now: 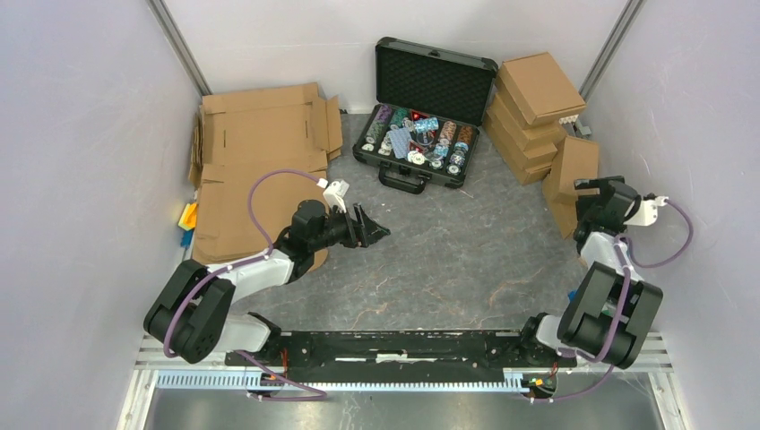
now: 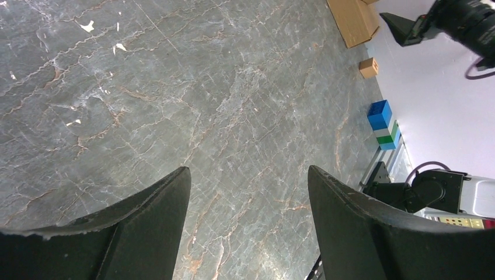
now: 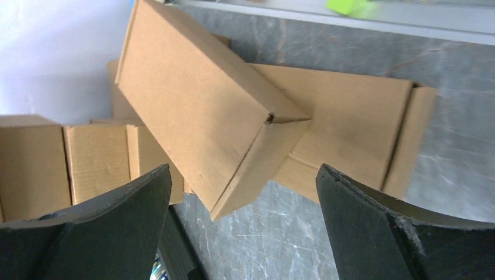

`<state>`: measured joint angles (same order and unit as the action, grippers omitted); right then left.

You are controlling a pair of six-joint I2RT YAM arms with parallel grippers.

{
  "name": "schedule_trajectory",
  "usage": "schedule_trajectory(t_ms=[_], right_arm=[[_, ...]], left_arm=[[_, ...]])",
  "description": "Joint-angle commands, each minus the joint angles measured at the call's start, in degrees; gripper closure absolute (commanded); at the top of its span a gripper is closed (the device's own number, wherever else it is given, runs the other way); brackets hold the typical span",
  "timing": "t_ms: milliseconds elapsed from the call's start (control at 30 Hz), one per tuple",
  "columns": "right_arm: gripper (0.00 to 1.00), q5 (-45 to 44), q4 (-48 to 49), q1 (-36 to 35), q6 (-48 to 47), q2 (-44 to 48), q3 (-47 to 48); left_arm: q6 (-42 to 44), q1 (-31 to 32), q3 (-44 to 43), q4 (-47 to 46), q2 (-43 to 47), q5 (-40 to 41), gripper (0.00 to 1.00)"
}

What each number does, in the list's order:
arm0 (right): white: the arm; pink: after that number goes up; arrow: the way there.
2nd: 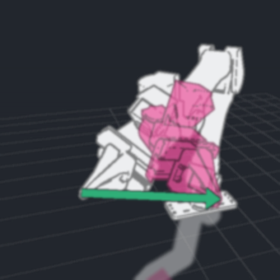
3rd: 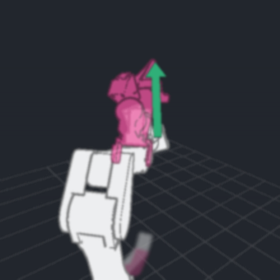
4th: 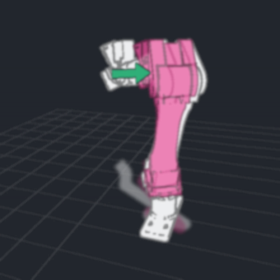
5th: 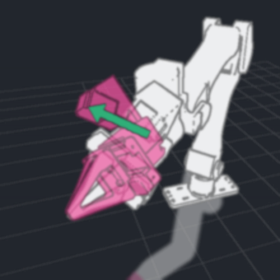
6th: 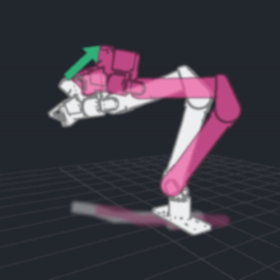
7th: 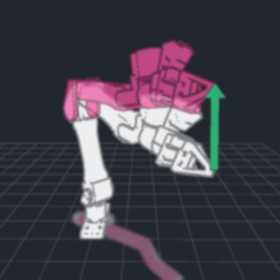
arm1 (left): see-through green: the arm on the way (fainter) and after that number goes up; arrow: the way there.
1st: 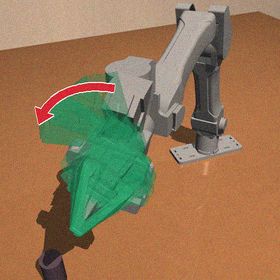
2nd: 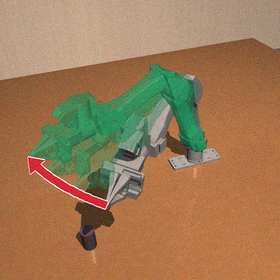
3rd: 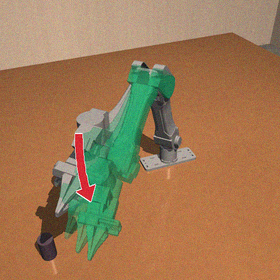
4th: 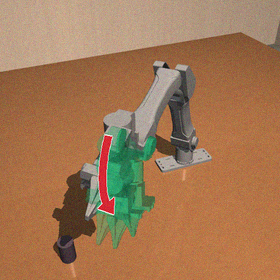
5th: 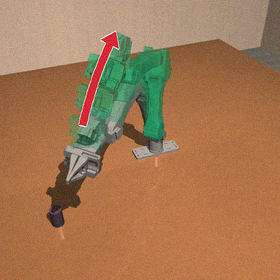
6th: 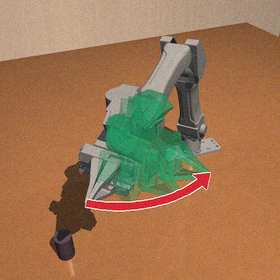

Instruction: Fold the paper box

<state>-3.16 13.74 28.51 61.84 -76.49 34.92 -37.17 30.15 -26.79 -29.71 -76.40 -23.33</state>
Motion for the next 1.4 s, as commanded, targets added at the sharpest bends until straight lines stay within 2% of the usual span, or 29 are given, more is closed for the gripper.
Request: schedule_trajectory(t_ms=[0, 67, 133, 267, 333, 433, 567, 700, 767, 867, 967, 1033, 1100, 1133, 1167, 1267, 1367], right_arm=[[0.02, -9.36, -23.84, 0.05, -0.17, 5.22, 7.00], [0.02, -7.49, -27.47, -0.03, -3.11, 7.05, 7.17], [0.02, -4.14, -26.20, -1.24, -8.56, 9.49, 5.74], [0.02, 5.74, -14.98, -5.58, -23.63, 15.73, 0.78], [0.02, 11.56, -6.33, -9.14, -31.52, 18.34, -2.70], [0.02, 11.82, -2.28, -15.24, -40.95, 19.41, -5.36], [0.02, 10.44, 5.11, -21.69, -45.65, 19.09, -11.10], [0.02, 3.91, 12.83, -27.61, -51.56, 18.55, -16.38], [0.02, 3.51, 17.38, -28.23, -54.17, 17.89, -18.61], [0.02, -2.48, 27.09, -31.23, -57.45, 18.39, -24.17], [0.02, -9.35, 30.44, -32.70, -63.79, 16.58, -27.25], [0.02, -9.86, 35.26, -32.83, -63.96, 13.63, -28.64], [0.02, -9.98, 38.93, -32.80, -63.62, 9.92, -28.60], [0.02, -10.95, 34.18, -32.96, -65.09, 8.96, -25.95], [0.02, -11.11, 35.84, -33.21, -67.50, 8.10, -25.89], [0.02, -15.32, 43.85, -33.52, -69.73, 7.69, -30.44], [0.02, -14.89, 53.78, -33.48, -70.19, 4.68, -34.63]], left_arm=[[3.17, 0.30, -0.41, -0.15, 0.95, 1.26, 0.20], [3.55, 0.26, -0.61, 0.51, 1.08, 1.60, 0.20], [4.14, 0.29, -0.46, 1.04, 1.95, 2.26, 0.17], [5.62, 0.35, 0.23, 2.27, 4.37, 4.38, 0.00], [6.42, 0.35, 0.36, 3.26, 5.93, 5.55, 0.00], [7.79, 0.35, -0.98, 7.09, 8.33, 8.43, 0.00], [10.35, 0.26, -1.76, 14.51, 13.86, 19.59, 0.00], [15.12, 0.17, 0.78, 14.70, 19.19, 28.07, 0.00], [17.61, 0.19, 1.49, 14.93, 20.50, 33.59, 0.00], [21.33, -0.11, 3.26, 12.67, 20.96, 42.78, 0.02], [27.49, -0.44, 6.17, 7.55, 21.36, 48.84, 0.03], [29.06, -0.97, 6.93, 5.32, 20.91, 52.25, 0.01], [29.93, -2.40, 6.05, 5.91, 19.62, 52.91, 0.01], [30.18, -3.35, 5.59, 5.90, 18.73, 53.27, 0.00], [29.98, -4.25, 5.13, 6.06, 18.20, 53.32, 0.00], [29.62, -7.78, 4.40, 5.90, 16.93, 51.73, 0.00], [30.79, -11.17, 4.73, 4.40, 16.47, 51.01, 0.00]])
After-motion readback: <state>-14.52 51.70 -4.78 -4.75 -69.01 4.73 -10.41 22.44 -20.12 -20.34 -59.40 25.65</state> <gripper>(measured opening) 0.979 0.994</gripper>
